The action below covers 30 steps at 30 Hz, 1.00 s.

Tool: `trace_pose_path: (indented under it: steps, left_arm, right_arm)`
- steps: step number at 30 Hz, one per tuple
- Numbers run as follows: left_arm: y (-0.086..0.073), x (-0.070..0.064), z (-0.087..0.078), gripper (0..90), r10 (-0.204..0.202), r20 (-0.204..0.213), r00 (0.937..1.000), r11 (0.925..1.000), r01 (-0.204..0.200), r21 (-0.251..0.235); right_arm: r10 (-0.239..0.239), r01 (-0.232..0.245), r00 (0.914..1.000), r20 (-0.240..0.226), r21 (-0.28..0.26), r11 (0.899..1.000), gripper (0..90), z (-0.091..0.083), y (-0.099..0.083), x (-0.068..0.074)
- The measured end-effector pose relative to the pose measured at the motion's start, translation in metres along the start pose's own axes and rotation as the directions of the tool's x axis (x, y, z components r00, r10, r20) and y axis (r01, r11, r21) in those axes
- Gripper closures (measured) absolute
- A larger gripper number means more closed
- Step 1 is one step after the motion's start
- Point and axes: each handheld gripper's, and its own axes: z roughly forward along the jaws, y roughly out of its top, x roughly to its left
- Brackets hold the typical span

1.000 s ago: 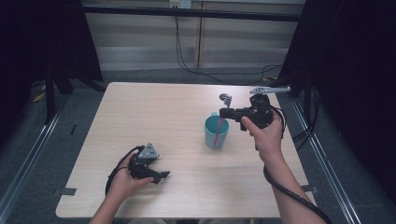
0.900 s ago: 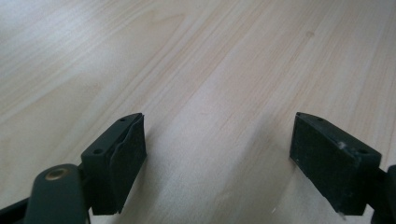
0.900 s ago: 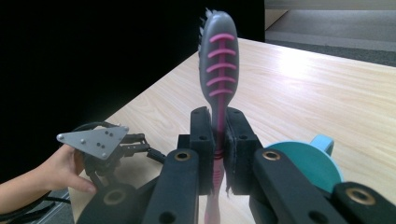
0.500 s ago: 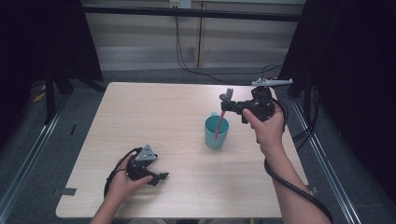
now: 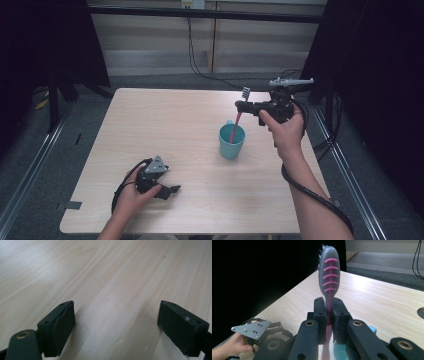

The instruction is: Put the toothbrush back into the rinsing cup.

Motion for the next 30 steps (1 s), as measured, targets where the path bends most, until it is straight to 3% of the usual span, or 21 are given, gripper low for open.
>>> trace_pose_path:
  steps: [16,30]
  left_arm:
    - [0.0,0.0,0.0,14.2,0.001,0.0,1.0,1.0,-0.001,-0.001]
    - [0.0,0.0,0.0,14.4,0.003,-0.003,1.0,1.0,-0.003,0.001]
  right_arm:
    - [-0.011,0.011,0.9993,0.035,-0.014,1.0,84.1,0.001,0.01,-0.004]
    - [0.002,-0.003,0.9955,0.094,0.014,1.0,84.1,0.026,-0.004,-0.019]
